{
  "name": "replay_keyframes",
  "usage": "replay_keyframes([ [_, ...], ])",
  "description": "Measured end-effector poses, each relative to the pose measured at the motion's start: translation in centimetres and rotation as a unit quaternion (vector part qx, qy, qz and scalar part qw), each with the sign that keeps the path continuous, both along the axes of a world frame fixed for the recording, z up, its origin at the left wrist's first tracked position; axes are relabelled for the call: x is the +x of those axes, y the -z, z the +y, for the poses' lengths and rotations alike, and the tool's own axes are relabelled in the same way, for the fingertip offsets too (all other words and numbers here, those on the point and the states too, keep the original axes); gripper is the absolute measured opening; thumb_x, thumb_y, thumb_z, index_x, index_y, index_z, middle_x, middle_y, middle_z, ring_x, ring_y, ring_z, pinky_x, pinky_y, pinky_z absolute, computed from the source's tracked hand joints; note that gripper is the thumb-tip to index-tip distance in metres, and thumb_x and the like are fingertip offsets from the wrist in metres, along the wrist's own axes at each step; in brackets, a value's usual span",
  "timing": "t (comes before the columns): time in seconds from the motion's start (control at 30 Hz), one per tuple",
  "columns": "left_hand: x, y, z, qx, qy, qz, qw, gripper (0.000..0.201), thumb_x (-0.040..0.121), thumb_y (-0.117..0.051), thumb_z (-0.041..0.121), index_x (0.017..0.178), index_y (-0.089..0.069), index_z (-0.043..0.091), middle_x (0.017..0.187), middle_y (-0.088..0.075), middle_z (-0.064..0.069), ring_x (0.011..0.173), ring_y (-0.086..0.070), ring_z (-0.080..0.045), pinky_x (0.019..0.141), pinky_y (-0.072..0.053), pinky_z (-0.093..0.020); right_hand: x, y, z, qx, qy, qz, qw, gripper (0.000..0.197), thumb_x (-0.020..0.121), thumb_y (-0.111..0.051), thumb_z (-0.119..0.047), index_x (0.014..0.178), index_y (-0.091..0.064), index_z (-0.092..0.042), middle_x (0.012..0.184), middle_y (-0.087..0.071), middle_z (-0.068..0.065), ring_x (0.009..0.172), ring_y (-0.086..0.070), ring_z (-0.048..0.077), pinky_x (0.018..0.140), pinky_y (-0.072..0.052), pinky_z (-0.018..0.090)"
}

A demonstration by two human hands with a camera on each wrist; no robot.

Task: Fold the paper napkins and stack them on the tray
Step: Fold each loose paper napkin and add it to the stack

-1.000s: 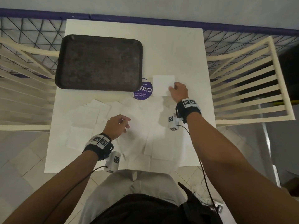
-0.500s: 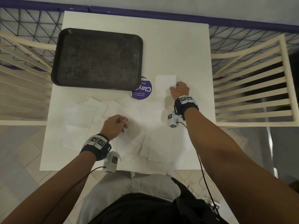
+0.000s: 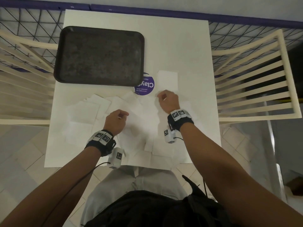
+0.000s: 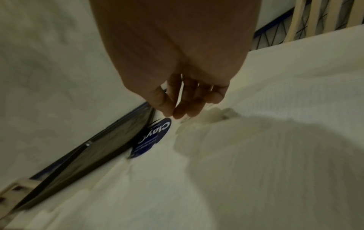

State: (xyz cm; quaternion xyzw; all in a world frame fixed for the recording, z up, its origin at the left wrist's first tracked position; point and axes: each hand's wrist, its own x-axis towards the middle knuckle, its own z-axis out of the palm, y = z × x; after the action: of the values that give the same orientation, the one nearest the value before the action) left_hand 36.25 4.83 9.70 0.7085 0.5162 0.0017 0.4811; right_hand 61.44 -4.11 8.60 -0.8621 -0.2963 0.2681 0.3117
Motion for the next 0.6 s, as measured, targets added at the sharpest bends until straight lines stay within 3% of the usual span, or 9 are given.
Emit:
replay_keyframes([
  [0.1, -0.9, 0.2, -0.3, 0.026, 0.0, 0.02, 0.999, 0.02, 0.097, -0.056, 0.013, 0.108, -0.072, 0.021, 0.117, -0.064, -0.003, 0.097, -0.064, -0.02, 0.088, -0.049, -0.029, -3.9, 0.1, -0.6, -0.019, -0.06, 0.045, 0.997, 0.019, 0.085, -0.062, -0.005, 0.084, -0.075, -0.019, 0.086, -0.074, -0.004, 0.072, -0.062, 0.006, 0.065, -0.039, -0.002],
  [0.23, -2.1, 0.1, -0.8, 0.027, -0.034, 0.043, 0.998, 0.027, 0.094, -0.055, 0.008, 0.116, -0.067, 0.017, 0.123, -0.057, -0.011, 0.107, -0.06, -0.025, 0.097, -0.046, -0.032, -7.7, 1.0, -1.3, -0.077, -0.095, 0.032, 0.992, 0.021, 0.087, -0.065, -0.019, 0.068, -0.063, -0.027, 0.066, -0.061, -0.016, 0.066, -0.058, 0.005, 0.058, -0.036, 0.005],
  [0.33, -2.7, 0.0, -1.0, 0.005, -0.051, 0.048, 0.998, 0.033, 0.096, -0.056, 0.011, 0.129, -0.061, 0.012, 0.119, -0.063, -0.007, 0.107, -0.059, -0.022, 0.097, -0.043, -0.028, -9.2, 1.2, -1.6, -0.089, -0.071, 0.058, 0.992, 0.01, 0.086, -0.074, -0.027, 0.081, -0.074, -0.019, 0.083, -0.072, -0.006, 0.081, -0.066, 0.011, 0.071, -0.046, 0.01],
  [0.43, -3.0, 0.1, -1.0, -0.006, -0.063, 0.036, 0.997, 0.037, 0.098, -0.059, 0.013, 0.135, -0.058, 0.009, 0.113, -0.068, -0.003, 0.1, -0.058, -0.017, 0.093, -0.04, -0.022, -10.3, 1.0, -1.9, -0.097, -0.041, 0.075, 0.992, 0.023, 0.084, -0.078, -0.03, 0.098, -0.075, -0.012, 0.092, -0.072, -0.002, 0.082, -0.061, 0.008, 0.074, -0.037, 0.01],
  [0.6, -3.3, 0.0, -1.0, -0.009, -0.074, 0.012, 0.997, 0.036, 0.096, -0.066, 0.018, 0.131, -0.061, 0.011, 0.107, -0.069, 0.0, 0.109, -0.065, -0.024, 0.103, -0.05, -0.037, -11.3, 0.4, -2.3, -0.093, -0.002, 0.113, 0.989, 0.03, 0.08, -0.083, -0.027, 0.105, -0.073, -0.013, 0.096, -0.074, 0.002, 0.084, -0.061, 0.008, 0.08, -0.04, 0.013],
])
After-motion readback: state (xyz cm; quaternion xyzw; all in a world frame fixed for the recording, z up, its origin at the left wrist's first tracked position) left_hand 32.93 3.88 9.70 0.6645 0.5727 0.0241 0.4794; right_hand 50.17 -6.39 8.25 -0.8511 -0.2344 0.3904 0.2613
